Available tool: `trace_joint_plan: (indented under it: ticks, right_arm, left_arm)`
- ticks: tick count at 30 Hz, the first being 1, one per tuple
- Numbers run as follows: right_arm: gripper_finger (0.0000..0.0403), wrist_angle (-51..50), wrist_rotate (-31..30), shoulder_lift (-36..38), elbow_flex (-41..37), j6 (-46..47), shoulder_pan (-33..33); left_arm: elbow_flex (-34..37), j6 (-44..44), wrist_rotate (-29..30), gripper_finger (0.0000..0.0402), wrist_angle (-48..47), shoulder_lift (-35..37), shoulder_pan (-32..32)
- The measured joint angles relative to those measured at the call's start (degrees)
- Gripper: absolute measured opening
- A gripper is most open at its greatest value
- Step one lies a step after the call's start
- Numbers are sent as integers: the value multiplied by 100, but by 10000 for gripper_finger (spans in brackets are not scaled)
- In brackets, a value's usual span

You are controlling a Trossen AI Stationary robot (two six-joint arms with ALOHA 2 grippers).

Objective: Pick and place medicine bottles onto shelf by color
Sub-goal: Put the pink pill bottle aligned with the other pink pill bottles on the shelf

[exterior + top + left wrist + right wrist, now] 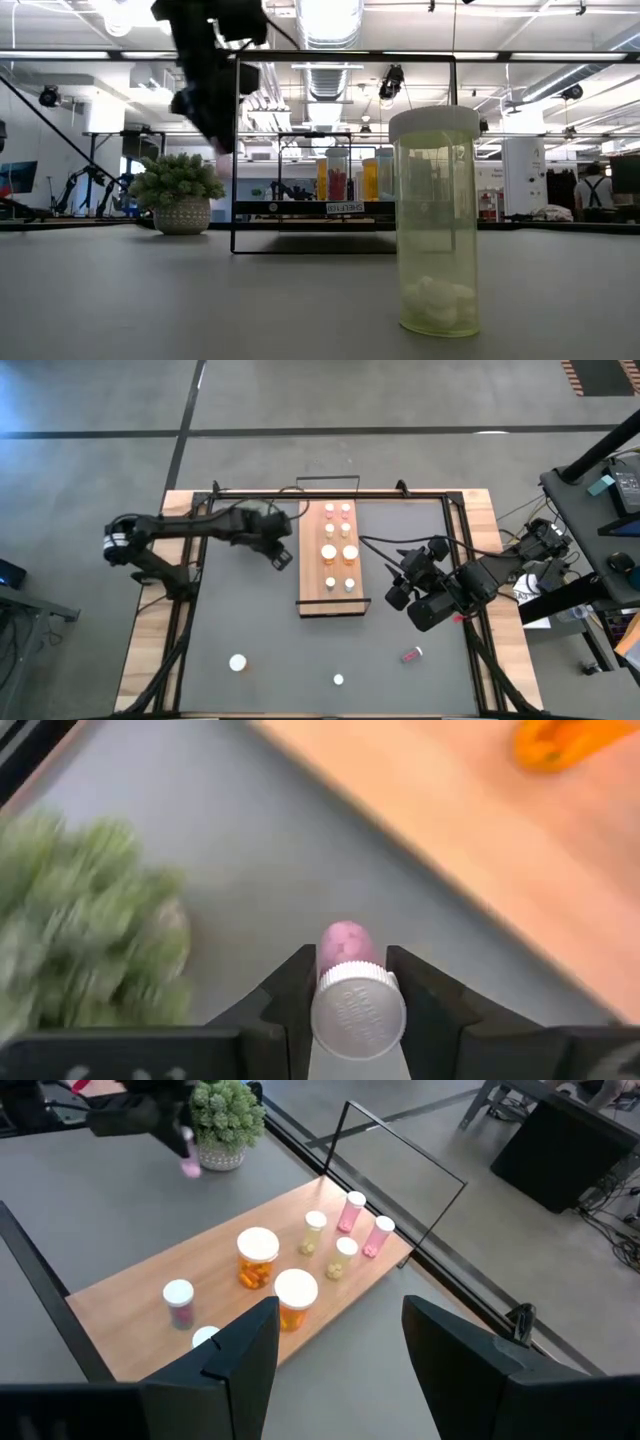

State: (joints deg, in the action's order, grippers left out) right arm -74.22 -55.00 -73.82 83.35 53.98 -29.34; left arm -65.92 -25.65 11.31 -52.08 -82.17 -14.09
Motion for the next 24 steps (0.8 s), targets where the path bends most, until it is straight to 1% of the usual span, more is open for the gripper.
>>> trace_joint_plan:
  ticks: [7,16,19,24]
  right_arm:
    - [203,0,0,0,0,0,2]
    - [203,2,0,0,0,0,0]
    - [203,4,0,0,0,0,0]
    - [203,4,-1,0,0,0,1]
  left_arm:
    - [-971,991,-48,95,2,-815,-110]
    - [-1676,1892,-64,95,-148,-1700,-437]
    - [-1920,2349,-387,95,-153,-1995,-573]
    - [-2372,2733,-481,95,-204,-2460,-807]
